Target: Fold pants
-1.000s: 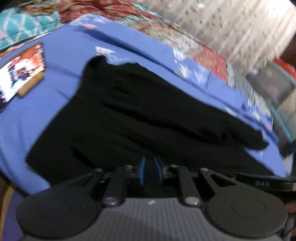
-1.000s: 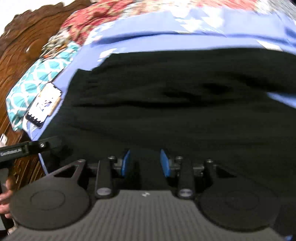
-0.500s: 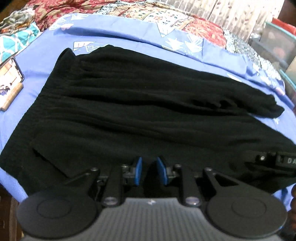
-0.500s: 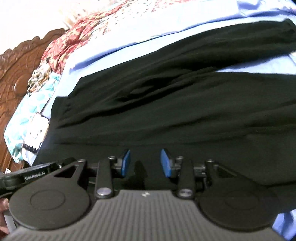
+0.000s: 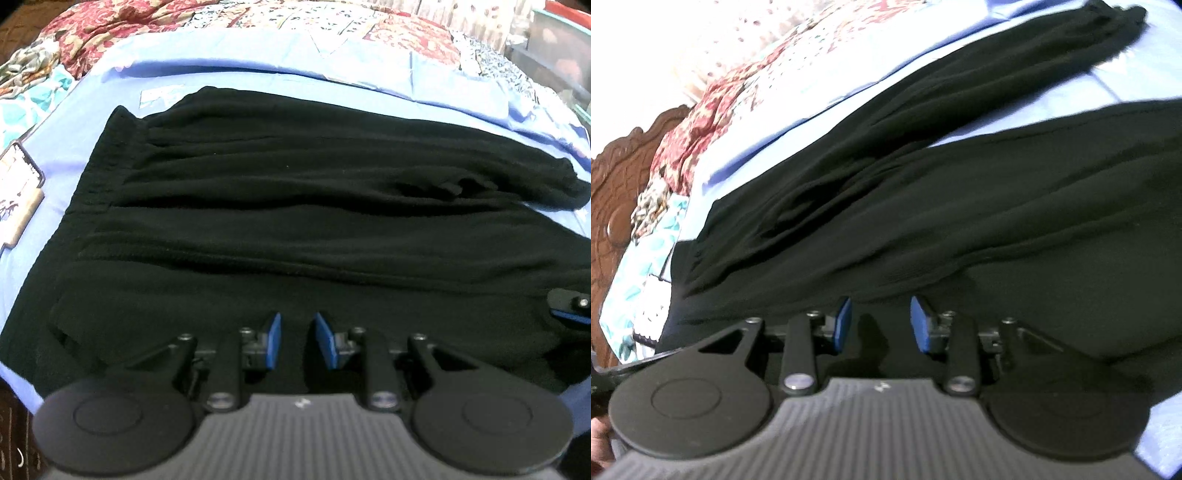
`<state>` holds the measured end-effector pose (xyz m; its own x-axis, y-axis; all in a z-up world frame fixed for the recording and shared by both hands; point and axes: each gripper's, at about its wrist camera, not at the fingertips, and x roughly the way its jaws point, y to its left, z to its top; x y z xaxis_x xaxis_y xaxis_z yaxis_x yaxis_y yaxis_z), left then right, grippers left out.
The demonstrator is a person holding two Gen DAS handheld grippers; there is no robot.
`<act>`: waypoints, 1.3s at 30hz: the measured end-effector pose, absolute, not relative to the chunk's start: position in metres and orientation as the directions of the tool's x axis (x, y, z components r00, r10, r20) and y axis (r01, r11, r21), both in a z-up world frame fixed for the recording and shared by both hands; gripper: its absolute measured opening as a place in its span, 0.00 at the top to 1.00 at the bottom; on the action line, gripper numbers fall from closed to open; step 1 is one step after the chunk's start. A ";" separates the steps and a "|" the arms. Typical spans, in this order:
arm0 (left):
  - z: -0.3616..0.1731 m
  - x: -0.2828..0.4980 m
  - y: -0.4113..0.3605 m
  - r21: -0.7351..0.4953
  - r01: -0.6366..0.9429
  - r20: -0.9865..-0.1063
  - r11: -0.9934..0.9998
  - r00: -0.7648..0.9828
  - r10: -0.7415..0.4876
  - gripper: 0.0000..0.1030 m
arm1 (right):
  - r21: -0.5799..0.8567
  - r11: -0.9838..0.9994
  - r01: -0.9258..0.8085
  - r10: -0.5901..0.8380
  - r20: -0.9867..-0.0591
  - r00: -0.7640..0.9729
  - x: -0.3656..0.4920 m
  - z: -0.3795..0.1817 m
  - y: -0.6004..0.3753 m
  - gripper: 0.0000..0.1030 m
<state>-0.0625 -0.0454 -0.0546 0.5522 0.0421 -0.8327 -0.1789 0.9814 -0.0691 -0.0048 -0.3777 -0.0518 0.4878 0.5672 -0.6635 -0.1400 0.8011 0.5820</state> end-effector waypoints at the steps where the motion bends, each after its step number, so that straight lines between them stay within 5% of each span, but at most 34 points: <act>1: -0.056 -0.061 -0.044 -0.067 -0.179 -0.833 0.982 0.552 0.043 0.78 | 0.589 0.797 -0.135 0.570 -0.659 0.490 -0.005 -0.053 -0.382 0.65; 7: -0.063 -0.062 -0.027 -0.114 -0.198 -0.826 0.973 0.563 0.018 0.82 | 0.604 0.789 -0.112 0.568 -0.648 0.506 -0.005 -0.058 -0.398 0.71; 15: -0.011 -0.061 0.009 -0.204 -0.158 -0.769 0.966 0.637 -0.059 0.81 | 0.653 0.746 -0.128 0.610 -0.594 0.525 0.006 -0.039 -0.425 0.66; 23: 0.045 0.023 0.056 0.106 -0.148 -0.685 0.983 0.706 0.180 0.68 | 0.562 0.827 0.021 0.411 -0.628 0.661 0.055 -0.015 -0.483 0.65; 29: 0.004 0.109 0.047 0.233 -0.017 -0.739 0.972 0.647 0.188 0.54 | 0.505 0.855 0.115 0.289 -0.650 0.703 0.098 -0.001 -0.508 0.65; 33: -0.035 0.129 0.041 0.287 0.055 -0.777 0.956 0.597 0.199 0.43 | 0.483 0.856 0.186 0.233 -0.680 0.696 0.143 0.006 -0.529 0.55; 36: -0.048 0.129 0.044 0.300 0.078 -0.779 0.951 0.595 0.197 0.42 | 0.450 0.858 0.246 0.180 -0.713 0.678 0.184 0.009 -0.537 0.53; 39: -0.053 0.132 0.050 0.290 0.082 -0.780 0.953 0.598 0.186 0.59 | 0.431 0.859 0.276 0.152 -0.729 0.667 0.232 0.012 -0.541 0.45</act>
